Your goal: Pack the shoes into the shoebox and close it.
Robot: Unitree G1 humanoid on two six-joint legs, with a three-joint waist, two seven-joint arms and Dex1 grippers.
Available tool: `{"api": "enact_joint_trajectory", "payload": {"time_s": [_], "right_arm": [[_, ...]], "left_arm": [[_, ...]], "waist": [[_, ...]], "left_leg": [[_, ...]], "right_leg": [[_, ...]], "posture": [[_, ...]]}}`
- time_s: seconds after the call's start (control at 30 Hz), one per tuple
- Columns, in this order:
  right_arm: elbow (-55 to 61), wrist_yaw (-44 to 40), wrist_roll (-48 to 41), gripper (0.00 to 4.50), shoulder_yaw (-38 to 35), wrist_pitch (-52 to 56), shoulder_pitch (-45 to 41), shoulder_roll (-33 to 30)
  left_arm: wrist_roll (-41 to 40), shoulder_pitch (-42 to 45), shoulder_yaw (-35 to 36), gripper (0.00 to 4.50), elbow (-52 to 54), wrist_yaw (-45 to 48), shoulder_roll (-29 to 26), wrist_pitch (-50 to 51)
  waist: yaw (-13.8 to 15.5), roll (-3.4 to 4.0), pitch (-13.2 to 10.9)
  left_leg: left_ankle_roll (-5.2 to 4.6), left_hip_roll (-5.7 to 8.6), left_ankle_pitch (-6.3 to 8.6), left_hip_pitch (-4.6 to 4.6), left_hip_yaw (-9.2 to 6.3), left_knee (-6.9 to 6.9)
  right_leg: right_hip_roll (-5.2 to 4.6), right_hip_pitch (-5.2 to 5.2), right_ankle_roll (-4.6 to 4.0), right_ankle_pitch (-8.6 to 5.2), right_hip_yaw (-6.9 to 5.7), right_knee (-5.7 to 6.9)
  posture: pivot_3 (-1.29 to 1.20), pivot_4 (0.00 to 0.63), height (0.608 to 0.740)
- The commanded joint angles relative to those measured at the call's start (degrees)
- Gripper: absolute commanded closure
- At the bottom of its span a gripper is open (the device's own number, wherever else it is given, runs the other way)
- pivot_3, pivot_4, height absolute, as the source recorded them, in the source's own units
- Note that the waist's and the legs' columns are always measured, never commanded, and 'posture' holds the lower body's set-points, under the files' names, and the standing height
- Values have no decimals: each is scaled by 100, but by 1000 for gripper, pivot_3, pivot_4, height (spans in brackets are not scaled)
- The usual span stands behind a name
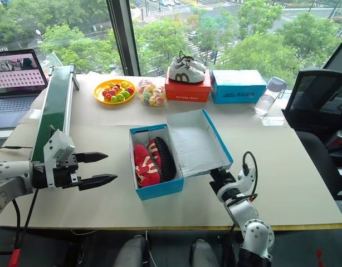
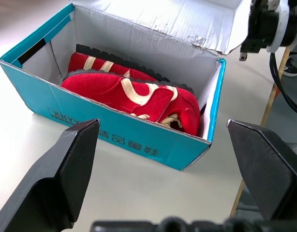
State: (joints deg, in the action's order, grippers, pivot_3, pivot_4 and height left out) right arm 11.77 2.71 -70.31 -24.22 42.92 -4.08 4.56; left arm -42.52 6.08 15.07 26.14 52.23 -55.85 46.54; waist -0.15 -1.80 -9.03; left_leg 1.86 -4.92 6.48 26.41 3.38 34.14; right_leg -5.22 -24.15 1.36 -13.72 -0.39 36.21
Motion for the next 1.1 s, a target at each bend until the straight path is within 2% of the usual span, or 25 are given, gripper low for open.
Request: {"api": "enact_joint_trajectory", "payload": {"time_s": [0.03, 0.07, 0.27, 0.4, 0.5, 0.73, 0.9, 1.1], "right_arm": [[901, -727, -960, 4463, 355, 252, 33, -103], [1011, -844, -1101, 4463, 388, 296, 43, -244], [1702, -1778, -1486, 4463, 772, 806, -94, -1693], [2152, -2284, -906, 4463, 1471, 1219, -524, -2817], [2043, -2296, -66, 4463, 2052, 1150, -902, -3157], [1151, -2304, 1951, 4463, 3533, 900, -2076, -2990], [55, -2376, 3282, 4463, 4273, 357, -2838, -2416], [-1055, -2746, 4255, 4463, 4843, -252, -3437, -1610]], "left_arm": [[19, 95, 80, 0, 25, 28, -46, -71], [24, 98, 82, 0, 21, 32, -52, -72], [-24, 73, 197, 0, 72, 24, -94, -8], [13, -64, 444, 0, 51, 57, -240, 10], [-6, -89, 550, 0, 51, 37, -268, 16], [-104, -200, 625, 0, 199, -66, -208, 70], [-124, -232, 615, 0, 257, -145, -146, 65], [-141, -314, 581, 0, 353, -224, -33, 82]], "waist": [[-48, 2, -2], [-70, 3, -2], [-61, 2, -2], [-66, 2, -2], [-65, 1, -2], [-58, -1, -2], [-57, -1, -2], [-66, -2, -1]], "left_leg": [[-4, 0, -2, 0, 0, 0], [-41, 0, -25, 0, 0, -1], [-29, 5, -17, -1, 0, 0], [0, 4, 1, -2, 0, 1], [0, 2, 1, -8, -1, 2], [-3, 5, -1, -1, 0, 11], [-39, 5, -24, 1, 1, 17], [-36, 3, -22, 2, 1, 15]], "right_leg": [[2, -2, 15, 3, 3, 3], [4, -2, 18, -1, 4, 6], [0, 3, 0, -13, 8, -2], [0, 0, 8, -27, 8, -2], [3, -1, 8, -27, 7, -2], [3, -1, 0, -23, 9, -4], [5, -2, 19, 1, 8, 3], [6, -6, 21, 5, 7, 8]], "posture": [[0, 150, 731], [0, 150, 731], [0, 150, 731], [0, 150, 731], [0, 150, 731], [0, 150, 731], [0, 150, 731], [0, 150, 731]]}}
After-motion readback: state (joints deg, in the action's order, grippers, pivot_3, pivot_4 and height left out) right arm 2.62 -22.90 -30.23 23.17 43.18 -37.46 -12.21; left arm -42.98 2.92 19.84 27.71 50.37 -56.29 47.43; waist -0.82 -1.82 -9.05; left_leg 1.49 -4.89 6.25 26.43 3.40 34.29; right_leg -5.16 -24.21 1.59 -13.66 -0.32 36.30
